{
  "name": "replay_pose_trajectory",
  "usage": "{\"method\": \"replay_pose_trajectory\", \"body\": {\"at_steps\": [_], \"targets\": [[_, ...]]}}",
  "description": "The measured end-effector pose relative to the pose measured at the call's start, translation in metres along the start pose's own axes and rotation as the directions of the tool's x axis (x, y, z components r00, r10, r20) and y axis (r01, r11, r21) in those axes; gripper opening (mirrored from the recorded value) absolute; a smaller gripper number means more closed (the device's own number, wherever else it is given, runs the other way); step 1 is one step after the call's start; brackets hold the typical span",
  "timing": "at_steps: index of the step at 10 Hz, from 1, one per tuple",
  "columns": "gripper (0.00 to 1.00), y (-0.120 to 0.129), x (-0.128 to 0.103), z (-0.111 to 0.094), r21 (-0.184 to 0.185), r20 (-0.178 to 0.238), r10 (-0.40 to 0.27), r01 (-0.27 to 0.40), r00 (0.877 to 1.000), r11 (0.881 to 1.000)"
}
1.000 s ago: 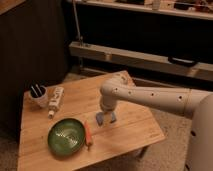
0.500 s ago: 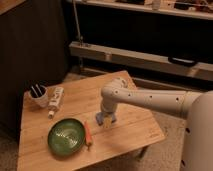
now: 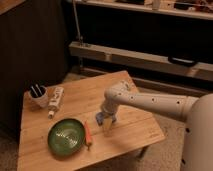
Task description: Place the white sponge in the ceramic bowl
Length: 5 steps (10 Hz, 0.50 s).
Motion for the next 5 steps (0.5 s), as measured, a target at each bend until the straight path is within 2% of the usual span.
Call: {"method": "replay_pose_trajectory", "body": {"at_steps": [3,5], "targets": [[0.78,0.0,0.003,0.006,0.007,-0.01,-0.015,0.015,1.0,1.0],[0.6,0.0,0.003,0.012,0.02,-0.009,-0.019,0.019,1.0,1.0]]}}
